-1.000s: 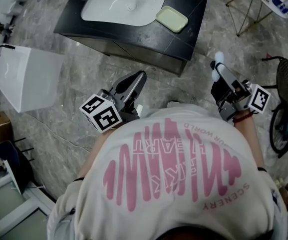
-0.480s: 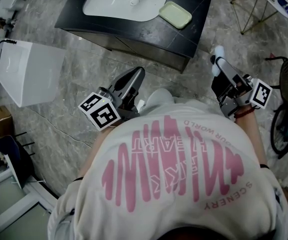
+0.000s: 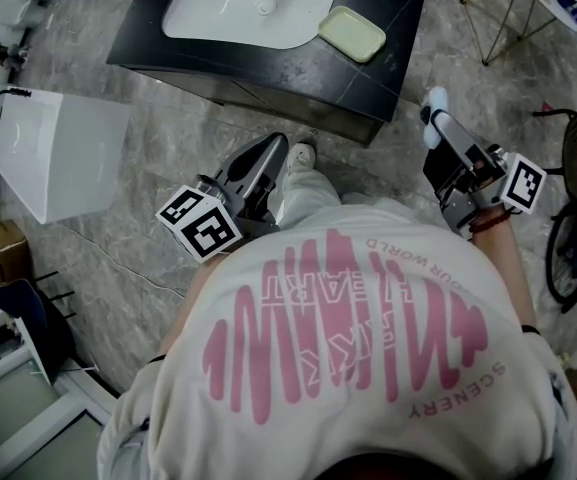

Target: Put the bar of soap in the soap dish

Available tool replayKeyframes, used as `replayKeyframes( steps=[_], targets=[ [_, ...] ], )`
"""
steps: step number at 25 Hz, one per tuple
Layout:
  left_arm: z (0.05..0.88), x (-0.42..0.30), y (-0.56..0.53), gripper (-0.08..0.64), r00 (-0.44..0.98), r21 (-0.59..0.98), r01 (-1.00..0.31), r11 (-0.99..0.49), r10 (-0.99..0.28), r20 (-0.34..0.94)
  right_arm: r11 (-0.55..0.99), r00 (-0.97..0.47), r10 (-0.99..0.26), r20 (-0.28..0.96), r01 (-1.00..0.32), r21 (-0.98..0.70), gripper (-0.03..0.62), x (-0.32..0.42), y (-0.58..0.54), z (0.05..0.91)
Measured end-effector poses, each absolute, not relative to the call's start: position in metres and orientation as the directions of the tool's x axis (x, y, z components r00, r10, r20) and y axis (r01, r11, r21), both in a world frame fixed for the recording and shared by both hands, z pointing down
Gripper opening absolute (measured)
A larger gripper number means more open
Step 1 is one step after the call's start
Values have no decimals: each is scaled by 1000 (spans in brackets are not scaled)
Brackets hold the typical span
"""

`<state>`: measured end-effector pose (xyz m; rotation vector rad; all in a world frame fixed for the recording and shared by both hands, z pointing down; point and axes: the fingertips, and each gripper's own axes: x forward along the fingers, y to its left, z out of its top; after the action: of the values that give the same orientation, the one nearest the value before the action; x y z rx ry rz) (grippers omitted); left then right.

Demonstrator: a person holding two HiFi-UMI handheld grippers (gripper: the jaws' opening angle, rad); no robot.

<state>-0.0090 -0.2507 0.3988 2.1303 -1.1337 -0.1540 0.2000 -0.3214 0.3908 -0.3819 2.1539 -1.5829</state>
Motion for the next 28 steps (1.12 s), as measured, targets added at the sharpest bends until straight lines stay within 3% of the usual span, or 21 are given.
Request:
replayKeyframes(
  steps=[20, 28],
  targets=[
    [389, -61, -330, 8, 697, 636, -645, -422, -667, 264, 255, -802, -570, -178, 32, -966, 278, 143, -388, 396],
    [394, -87, -391, 8, 745, 629, -611, -481, -619, 250, 220, -748, -654, -117, -40, -975, 278, 124, -436, 417]
  ],
)
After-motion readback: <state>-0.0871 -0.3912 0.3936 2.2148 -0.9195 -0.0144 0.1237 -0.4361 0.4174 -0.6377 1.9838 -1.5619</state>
